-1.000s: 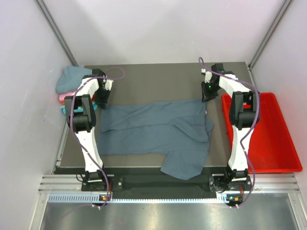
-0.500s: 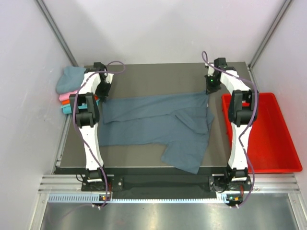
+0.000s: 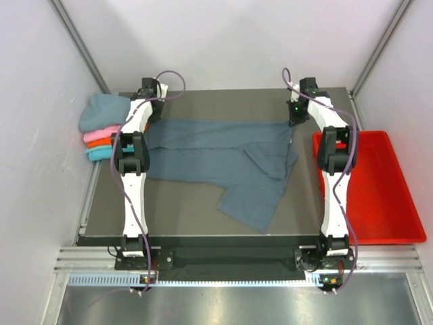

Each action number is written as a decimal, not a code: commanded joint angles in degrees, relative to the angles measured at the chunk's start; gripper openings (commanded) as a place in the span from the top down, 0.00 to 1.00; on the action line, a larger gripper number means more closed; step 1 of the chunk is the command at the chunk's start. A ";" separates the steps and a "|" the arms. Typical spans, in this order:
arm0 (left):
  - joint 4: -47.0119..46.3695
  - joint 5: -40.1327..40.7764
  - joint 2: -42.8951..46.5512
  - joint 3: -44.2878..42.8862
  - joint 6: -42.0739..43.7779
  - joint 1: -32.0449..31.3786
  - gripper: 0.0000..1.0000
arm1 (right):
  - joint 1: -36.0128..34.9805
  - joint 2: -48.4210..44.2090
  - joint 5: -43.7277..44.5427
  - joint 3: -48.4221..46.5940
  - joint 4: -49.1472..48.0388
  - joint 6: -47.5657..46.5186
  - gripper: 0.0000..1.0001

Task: Fold and stack the t-shirts
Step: Fold the tshirt

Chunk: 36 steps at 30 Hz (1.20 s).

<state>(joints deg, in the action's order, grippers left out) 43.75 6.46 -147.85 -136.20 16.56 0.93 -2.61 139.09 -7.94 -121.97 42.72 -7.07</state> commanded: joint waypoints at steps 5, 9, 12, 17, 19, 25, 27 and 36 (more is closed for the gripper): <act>-12.99 6.98 -2.18 -3.45 -1.08 -0.40 0.72 | -0.11 4.87 2.14 -10.12 -3.87 -0.58 0.95; -11.14 9.00 1.94 -3.28 -4.07 -0.58 0.58 | -0.29 2.35 3.89 -11.36 -5.19 -0.75 0.69; -9.91 9.63 8.52 -1.27 -5.83 -0.58 0.56 | -0.64 -3.87 5.30 -10.05 -5.89 -2.06 0.57; -5.96 6.03 21.80 7.34 -8.64 -0.75 0.53 | -2.74 -16.37 7.33 -2.93 -7.12 -5.75 0.46; -3.33 1.29 27.32 14.51 -9.35 -0.67 0.52 | -4.15 -23.49 5.93 2.93 -7.91 -9.25 0.42; 3.35 -3.21 34.30 32.46 -10.57 -0.75 0.54 | -13.01 -35.28 -3.30 16.58 -3.44 -16.58 0.39; 4.33 -3.47 34.56 34.85 -11.46 -0.49 0.55 | -14.26 -35.55 -5.57 17.73 -1.77 -14.82 0.39; 4.68 -10.59 27.98 34.61 -13.30 4.25 0.55 | -17.16 -34.58 -7.61 18.00 1.67 -8.05 0.39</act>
<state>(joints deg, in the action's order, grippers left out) 47.75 -0.56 -119.55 -98.96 4.93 3.22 -19.59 105.36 -14.00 -103.28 43.42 -17.10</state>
